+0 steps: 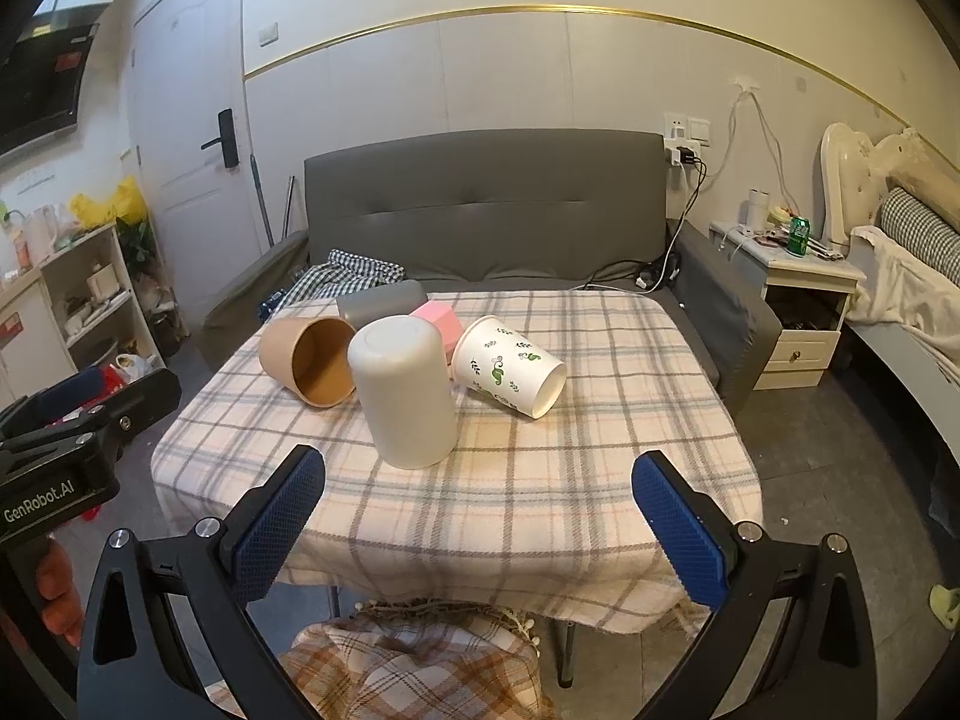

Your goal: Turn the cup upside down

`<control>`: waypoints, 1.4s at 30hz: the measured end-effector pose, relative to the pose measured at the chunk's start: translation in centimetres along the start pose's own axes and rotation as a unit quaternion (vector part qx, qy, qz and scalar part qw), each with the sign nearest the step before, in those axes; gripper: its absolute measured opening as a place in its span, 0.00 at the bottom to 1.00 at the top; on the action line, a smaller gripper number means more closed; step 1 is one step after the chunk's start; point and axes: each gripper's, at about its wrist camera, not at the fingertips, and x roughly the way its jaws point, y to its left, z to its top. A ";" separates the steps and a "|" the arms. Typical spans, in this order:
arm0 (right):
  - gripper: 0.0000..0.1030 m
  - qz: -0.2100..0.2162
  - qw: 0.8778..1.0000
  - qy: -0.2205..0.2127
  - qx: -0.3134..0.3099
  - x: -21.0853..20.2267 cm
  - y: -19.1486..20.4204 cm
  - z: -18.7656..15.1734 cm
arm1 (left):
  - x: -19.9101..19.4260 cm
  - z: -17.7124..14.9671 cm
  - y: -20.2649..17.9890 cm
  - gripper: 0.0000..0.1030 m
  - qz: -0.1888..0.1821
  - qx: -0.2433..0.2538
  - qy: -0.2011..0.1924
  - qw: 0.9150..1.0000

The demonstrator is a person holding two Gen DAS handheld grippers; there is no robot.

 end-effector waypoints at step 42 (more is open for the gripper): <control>1.00 0.000 1.000 0.005 -0.003 0.2 0.3 -0.5 | 0.0 -0.7 0.3 0.96 0.000 -0.005 0.000 1.000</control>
